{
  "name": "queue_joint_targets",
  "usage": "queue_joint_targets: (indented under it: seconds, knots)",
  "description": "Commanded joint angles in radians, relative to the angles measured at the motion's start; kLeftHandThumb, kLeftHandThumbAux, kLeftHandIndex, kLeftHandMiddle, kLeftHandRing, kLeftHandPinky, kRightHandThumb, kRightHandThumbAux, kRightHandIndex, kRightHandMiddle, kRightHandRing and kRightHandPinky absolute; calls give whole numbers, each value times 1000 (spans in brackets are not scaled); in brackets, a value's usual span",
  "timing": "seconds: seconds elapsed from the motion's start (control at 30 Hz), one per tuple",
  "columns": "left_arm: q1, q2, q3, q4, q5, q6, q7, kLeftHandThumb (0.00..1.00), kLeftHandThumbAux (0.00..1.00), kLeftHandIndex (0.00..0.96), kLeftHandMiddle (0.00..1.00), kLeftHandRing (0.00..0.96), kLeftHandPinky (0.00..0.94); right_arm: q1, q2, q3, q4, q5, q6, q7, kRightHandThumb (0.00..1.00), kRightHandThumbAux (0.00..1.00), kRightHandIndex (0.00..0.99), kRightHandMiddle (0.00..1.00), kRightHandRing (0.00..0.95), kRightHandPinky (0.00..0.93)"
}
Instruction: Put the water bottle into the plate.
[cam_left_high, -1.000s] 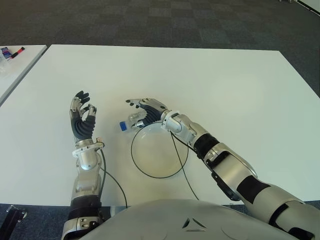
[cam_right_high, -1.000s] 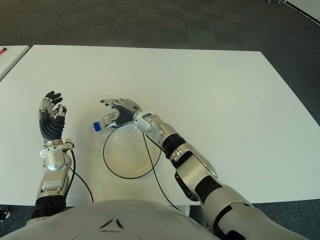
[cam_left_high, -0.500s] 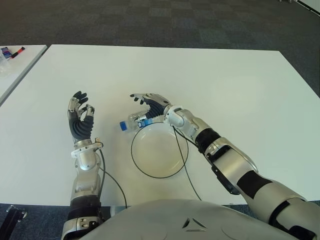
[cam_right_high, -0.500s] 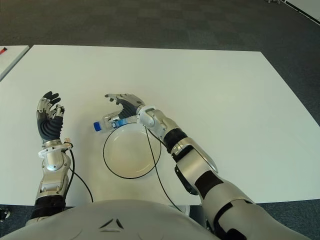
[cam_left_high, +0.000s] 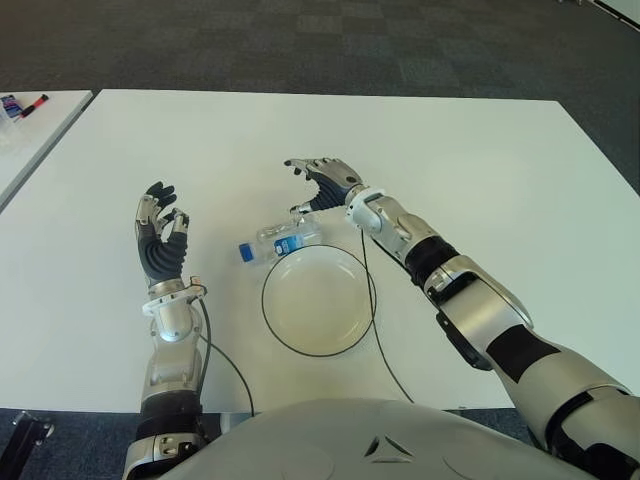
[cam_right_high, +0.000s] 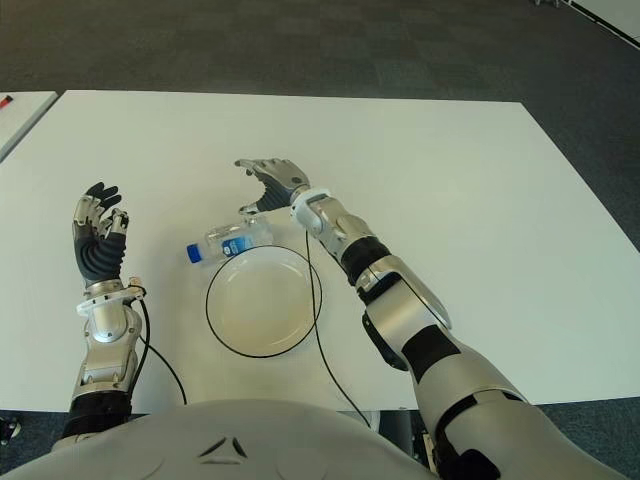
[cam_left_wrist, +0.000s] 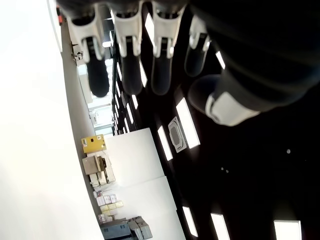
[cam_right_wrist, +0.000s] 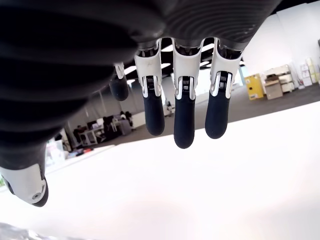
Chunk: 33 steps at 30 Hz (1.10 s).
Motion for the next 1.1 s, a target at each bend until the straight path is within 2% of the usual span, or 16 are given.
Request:
queue_joint_targets:
  seconds: [0.03,0.37,0.57,0.8,0.97,1.1]
  knots:
    - [0,-3,-6,10,18,8,6,656,601,174,236,238,289,5,2,9,13,-7,14,-13,472,538,85,266,319,317]
    - [0,2,-5,11,19,8,-3,678,596,183,253,256,314,8,0,15,14,-4,3,-28,476,547,76,293,336,355]
    - [0,5,-5,11,18,6,-8,682,592,183,256,260,313,12,-1,17,16,-3,-5,-43,462,552,72,308,344,338]
    - [-1,5,-7,10,14,3,-10,675,588,179,253,256,307,14,-3,19,20,-3,-16,-57,452,557,84,328,359,358]
    - [0,3,-7,6,15,11,-9,675,590,179,252,254,304,17,-8,24,18,-6,-21,-54,424,549,83,321,349,329]
    - [-1,3,-9,1,22,20,-6,677,598,178,252,256,305,25,-15,29,18,-1,-43,-38,419,544,87,309,346,355]
